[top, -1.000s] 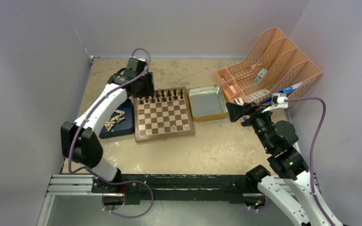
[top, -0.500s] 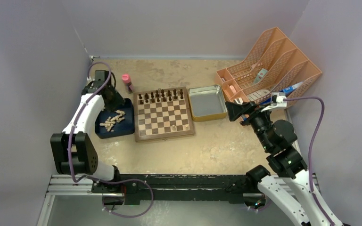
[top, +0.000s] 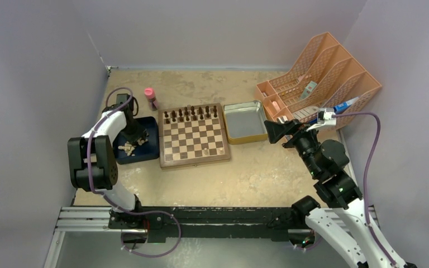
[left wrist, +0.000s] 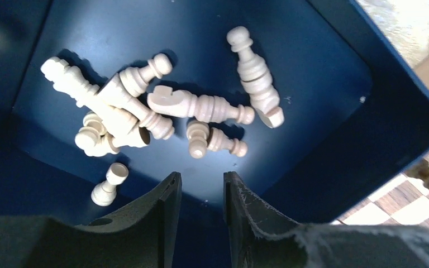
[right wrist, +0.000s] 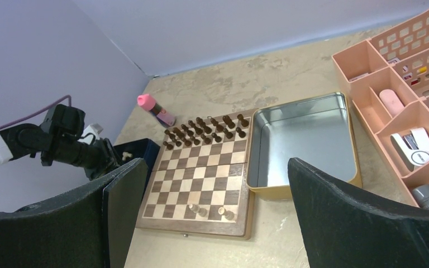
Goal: Set up the chess pieces on the board
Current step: Pick up the chess piece from the storage box.
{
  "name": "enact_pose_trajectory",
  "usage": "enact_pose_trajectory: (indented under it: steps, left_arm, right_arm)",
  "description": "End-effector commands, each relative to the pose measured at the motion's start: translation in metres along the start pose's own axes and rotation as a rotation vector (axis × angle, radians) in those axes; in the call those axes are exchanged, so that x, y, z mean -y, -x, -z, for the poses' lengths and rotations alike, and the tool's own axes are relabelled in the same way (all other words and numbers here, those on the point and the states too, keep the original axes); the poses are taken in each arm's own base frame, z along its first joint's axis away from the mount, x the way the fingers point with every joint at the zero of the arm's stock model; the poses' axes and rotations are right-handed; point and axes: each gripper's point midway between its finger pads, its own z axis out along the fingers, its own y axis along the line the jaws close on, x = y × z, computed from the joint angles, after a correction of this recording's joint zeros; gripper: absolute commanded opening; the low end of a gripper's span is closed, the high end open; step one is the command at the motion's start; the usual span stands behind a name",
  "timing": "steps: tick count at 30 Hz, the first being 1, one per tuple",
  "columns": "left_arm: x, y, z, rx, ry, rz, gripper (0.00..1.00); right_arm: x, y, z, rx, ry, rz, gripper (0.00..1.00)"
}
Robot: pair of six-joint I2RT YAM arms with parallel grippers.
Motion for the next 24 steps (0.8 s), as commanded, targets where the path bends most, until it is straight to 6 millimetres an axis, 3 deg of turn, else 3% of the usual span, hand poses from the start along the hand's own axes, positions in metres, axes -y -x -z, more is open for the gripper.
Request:
enact_pose_trajectory:
  steps: [1, 6, 10, 24]
  left_arm:
    - [-0.002, 0.019, 0.001, 0.058, 0.037, 0.026, 0.33]
    - [-0.005, 0.028, 0.0, 0.082, 0.05, 0.015, 0.31]
    - [0.005, 0.034, -0.001, 0.088, 0.017, -0.01, 0.29]
    - [-0.003, 0.025, -0.011, 0.051, 0.054, -0.012, 0.23]
  right_arm:
    - [-0.012, 0.011, -0.003, 0.04, 0.047, -0.01, 0.99]
    - [-0.013, 0.008, -0.004, 0.038, 0.064, -0.015, 0.99]
    - [-0.016, 0.006, -0.005, 0.023, 0.078, -0.012, 0.99]
    - [-0.015, 0.005, -0.004, 0.03, 0.081, 0.001, 0.99]
